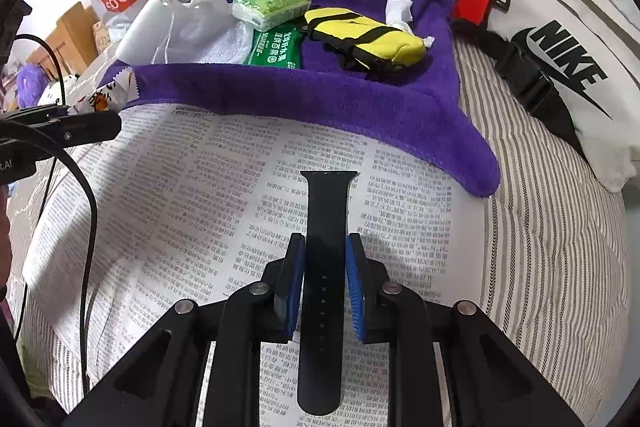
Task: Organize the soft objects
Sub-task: 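Lift and carry the strap and snack packet over the purple towel with both grippers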
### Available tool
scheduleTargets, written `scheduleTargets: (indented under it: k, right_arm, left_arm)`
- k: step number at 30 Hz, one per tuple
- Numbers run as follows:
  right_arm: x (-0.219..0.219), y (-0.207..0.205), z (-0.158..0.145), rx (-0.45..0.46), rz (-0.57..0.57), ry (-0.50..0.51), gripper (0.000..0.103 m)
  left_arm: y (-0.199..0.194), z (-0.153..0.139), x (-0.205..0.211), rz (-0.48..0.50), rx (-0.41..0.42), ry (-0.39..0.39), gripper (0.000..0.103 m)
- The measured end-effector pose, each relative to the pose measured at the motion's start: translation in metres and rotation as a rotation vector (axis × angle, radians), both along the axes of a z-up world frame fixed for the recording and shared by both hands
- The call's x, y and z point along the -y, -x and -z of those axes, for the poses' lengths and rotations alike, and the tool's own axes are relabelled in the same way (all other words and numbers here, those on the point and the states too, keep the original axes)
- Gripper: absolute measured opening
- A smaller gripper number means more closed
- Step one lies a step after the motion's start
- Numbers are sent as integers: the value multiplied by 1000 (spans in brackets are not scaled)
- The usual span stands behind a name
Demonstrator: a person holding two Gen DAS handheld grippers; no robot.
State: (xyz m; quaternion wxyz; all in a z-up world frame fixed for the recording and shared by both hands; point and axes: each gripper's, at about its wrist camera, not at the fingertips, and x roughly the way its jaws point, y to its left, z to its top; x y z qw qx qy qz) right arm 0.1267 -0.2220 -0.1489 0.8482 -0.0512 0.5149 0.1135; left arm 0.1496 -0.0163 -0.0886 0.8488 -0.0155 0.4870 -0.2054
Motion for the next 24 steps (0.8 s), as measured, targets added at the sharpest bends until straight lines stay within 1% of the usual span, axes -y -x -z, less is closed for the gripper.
scheduleTargets:
  k: [3, 6, 8, 17, 24]
  right_arm:
    - [7, -5, -1, -25, -2, -45, 20]
    - [3, -4, -9, -27, -13, -37, 20]
    - [1, -4, -15, -30, -17, -62, 20]
    - [-4, -9, -42, -3, -22, -89, 20]
    - [-3, -30, -64, 26, -36, -109, 20]
  left_arm:
    - [1, -3, -1, 3, 4, 6, 25]
    - [2, -8, -1, 11, 16, 1, 25]
    - [2, -14, -2, 14, 27, 6, 25]
    - [-7, -34, -7, 12, 57, 3, 25]
    - [-20, -45, -13, -3, 67, 21, 25]
